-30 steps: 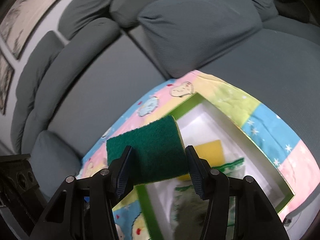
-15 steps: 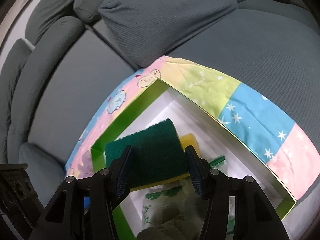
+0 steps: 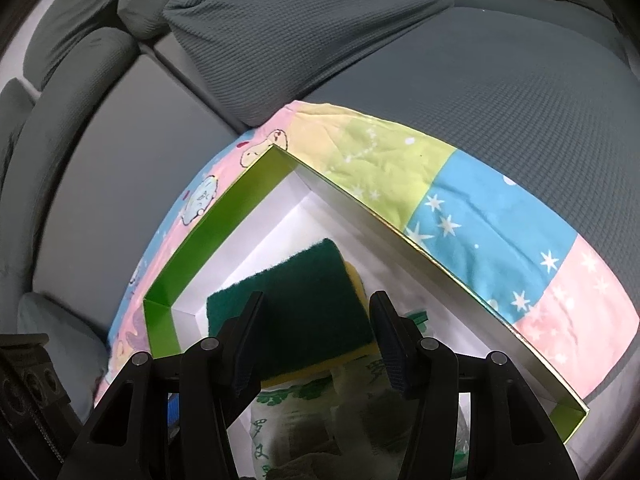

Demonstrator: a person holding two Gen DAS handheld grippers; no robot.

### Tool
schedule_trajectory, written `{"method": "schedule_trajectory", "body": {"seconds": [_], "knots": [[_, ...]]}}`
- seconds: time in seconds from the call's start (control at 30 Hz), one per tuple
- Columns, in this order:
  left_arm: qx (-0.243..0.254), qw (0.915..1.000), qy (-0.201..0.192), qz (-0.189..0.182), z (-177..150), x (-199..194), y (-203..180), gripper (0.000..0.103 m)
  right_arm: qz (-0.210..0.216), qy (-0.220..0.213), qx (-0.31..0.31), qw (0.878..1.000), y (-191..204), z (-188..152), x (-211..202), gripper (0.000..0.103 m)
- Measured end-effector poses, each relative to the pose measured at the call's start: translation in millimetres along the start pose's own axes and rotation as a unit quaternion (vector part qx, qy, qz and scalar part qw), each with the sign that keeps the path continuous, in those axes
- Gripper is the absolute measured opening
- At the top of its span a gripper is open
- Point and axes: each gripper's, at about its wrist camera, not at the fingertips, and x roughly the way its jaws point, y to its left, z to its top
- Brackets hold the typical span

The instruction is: Organize objects

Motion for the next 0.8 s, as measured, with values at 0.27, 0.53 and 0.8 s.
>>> {"method": "schedule_trajectory", "body": {"seconds": [0.27, 0.53, 0.8], "knots": [[0.002, 1.0000, 0.000, 0.002, 0, 2, 1, 0.033, -0.015, -0.002, -0.001, 1.000, 0, 0, 1, 0.056], [-0.002, 0.9999, -0.015, 0.001, -1, -16, 5, 0.033, -0.023, -0.016, -0.007, 1.000, 3, 1, -5, 0.056], [-0.025, 0.9984, -0.047, -0.019, -6, -57, 21, 0.042, -0.025, -0.045, -0.008, 0.999, 12, -3, -20, 0.056]]}}
